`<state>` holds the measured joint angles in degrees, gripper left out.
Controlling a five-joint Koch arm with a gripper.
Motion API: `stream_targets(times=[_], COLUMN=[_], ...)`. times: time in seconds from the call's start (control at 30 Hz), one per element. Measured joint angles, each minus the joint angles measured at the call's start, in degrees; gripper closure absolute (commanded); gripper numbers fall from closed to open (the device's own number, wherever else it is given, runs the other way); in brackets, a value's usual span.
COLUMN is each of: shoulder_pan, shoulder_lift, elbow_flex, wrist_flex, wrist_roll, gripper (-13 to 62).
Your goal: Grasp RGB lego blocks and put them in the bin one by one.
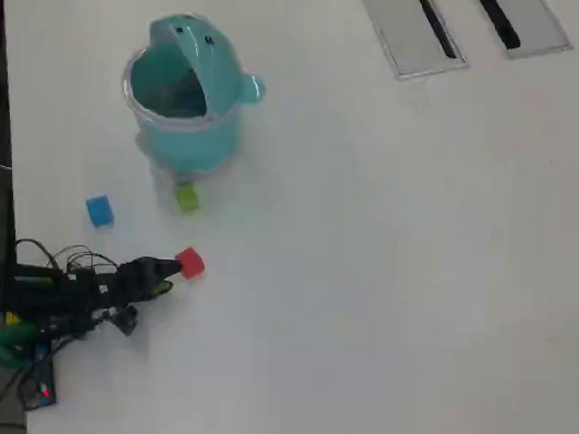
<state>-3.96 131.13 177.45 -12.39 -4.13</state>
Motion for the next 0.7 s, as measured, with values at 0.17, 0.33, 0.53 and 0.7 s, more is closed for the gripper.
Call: stream_targets(times=[0.17,0.33,0.53,0.7], shoulder_pan=[0.3,0.4,0.9,0.5], shoulder_lift=[0.0,0.0,0.0,0.0], elbow_flex=[0.0,0.0,0.0,0.0], wrist_flex=[0.0,-0.4,-3.6,-4.0], wrist_roll=[-0.4,-0.4,-2.1,-8.3], gripper=[15.3,15.3,16.4,16.5])
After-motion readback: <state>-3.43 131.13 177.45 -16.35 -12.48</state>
